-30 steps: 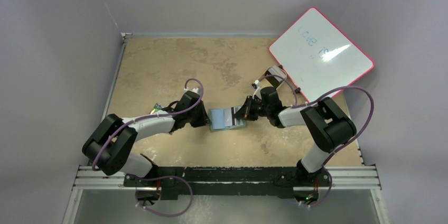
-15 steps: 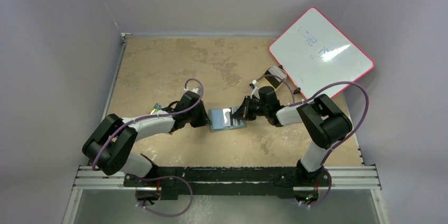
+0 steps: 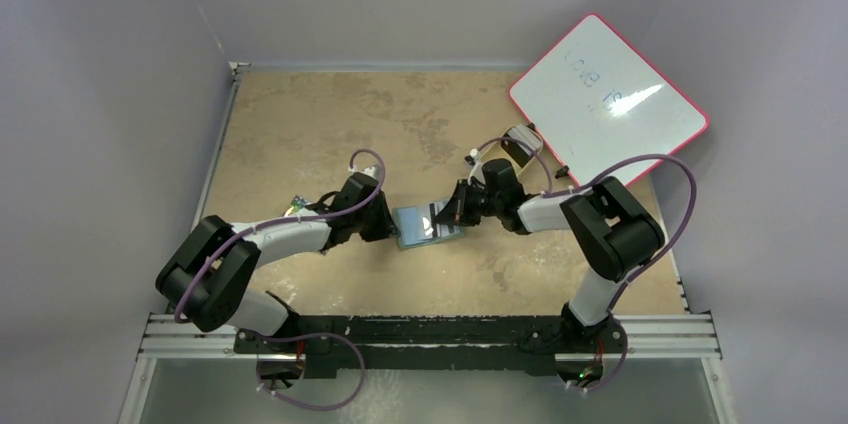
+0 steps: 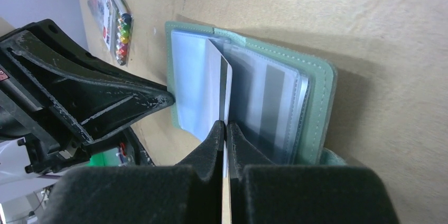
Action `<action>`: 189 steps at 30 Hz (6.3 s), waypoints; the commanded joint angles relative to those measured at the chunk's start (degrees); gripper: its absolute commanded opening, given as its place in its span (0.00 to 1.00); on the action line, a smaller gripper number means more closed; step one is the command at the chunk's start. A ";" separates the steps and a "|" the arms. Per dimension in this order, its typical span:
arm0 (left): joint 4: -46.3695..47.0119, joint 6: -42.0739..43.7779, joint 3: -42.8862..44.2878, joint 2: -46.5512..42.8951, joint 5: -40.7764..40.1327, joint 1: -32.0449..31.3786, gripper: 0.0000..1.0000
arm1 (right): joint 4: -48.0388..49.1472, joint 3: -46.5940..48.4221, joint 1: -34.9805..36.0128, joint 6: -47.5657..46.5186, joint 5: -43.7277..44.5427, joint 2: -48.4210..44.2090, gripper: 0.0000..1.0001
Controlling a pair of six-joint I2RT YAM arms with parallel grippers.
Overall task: Put the credit cards into the card holder
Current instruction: Insert the credit card into the card holder, then pick up the credit card from the storage box.
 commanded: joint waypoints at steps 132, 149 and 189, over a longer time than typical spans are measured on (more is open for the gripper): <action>-6.81 5.01 4.80 -3.88 8.26 1.46 0.00 | -41.47 43.30 -8.34 -57.78 71.38 10.42 0.35; -7.07 4.89 4.87 -4.38 8.00 1.54 0.00 | -45.13 45.17 -8.28 -55.56 70.55 8.25 0.16; 12.93 -13.67 6.71 -27.28 8.26 1.62 0.45 | 5.95 4.21 -6.54 4.49 -12.66 -35.20 0.00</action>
